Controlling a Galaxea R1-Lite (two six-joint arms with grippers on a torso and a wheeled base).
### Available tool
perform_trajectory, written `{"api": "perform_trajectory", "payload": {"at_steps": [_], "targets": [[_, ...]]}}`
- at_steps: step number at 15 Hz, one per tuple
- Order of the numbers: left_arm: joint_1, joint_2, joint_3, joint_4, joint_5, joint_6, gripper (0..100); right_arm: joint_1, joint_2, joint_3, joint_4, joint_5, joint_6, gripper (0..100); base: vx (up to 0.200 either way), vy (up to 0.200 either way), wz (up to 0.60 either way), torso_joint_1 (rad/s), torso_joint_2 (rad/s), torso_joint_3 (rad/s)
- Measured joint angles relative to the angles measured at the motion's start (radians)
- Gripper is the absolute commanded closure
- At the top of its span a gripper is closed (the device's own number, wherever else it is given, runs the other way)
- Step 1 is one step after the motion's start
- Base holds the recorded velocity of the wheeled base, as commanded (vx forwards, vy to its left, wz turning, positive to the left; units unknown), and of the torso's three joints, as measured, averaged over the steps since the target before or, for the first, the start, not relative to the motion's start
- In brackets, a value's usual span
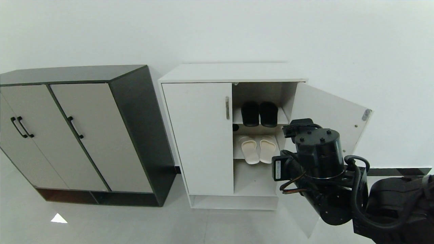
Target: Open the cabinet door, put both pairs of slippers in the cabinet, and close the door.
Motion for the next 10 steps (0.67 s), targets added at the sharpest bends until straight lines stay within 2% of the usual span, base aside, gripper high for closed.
{"api": "perform_trajectory", "payload": {"at_steps": [10], "targets": [[0.0, 0.0, 0.0, 0.0, 0.0, 0.0, 100, 0.002, 0.0, 0.0, 0.001, 0.0, 0.0, 100, 0.0, 0.0, 0.0, 0.192, -0.5, -0.308]]}}
